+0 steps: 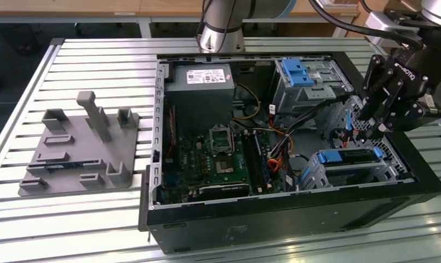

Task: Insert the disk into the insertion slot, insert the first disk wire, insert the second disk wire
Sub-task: 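Insert the first disk wire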

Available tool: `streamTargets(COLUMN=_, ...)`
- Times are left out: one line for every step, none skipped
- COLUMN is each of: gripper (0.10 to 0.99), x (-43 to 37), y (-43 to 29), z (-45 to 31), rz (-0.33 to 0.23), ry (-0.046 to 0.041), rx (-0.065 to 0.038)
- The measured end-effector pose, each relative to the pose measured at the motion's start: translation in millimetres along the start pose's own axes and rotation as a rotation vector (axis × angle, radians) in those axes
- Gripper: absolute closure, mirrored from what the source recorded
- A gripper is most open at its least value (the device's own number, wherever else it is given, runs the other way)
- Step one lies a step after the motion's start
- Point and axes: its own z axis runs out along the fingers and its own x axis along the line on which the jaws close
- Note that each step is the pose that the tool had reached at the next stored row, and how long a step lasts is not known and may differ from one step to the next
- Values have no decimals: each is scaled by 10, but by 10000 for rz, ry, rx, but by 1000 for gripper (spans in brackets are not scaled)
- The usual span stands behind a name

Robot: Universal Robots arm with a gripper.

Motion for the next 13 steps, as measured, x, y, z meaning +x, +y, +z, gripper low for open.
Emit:
streamTargets(gripper=616, x=6, y=-1, z=2, rz=0, ry=-3, rx=0)
streamTargets(gripper=616, x=8, y=-1, z=6, rz=0, ry=-4, rx=-1)
streamTargets(gripper=616, x=9, y=-1, z=11, rz=1, ry=-3, rx=-1)
streamTargets(gripper=616, x=10, y=-1, z=18, rz=1, ry=-1, rx=0)
streamTargets(gripper=631, x=10, y=-1, z=25, rz=1, ry=6, rx=1)
streamTargets(gripper=631, x=9, y=-2, z=32, rz=1, ry=11, rx=1)
streamTargets(gripper=698, x=9, y=-2, z=37, rz=3, ry=24, rx=1)
streamTargets(gripper=698, x=8, y=-3, z=42, rz=3, ry=41, rx=0)
streamTargets(gripper=769, x=7, y=-6, z=46, rz=2, ry=60, rx=-5)
streamTargets(gripper=769, x=7, y=-10, z=50, rz=1, ry=86, rx=-12)
streamTargets(gripper=769, x=6, y=-13, z=53, rz=-1, ry=116, rx=-23)
streamTargets(gripper=769, x=6, y=-17, z=56, rz=-5, ry=147, rx=-32)
streamTargets(gripper=769, x=5, y=-21, z=58, rz=-12, ry=182, rx=-42)
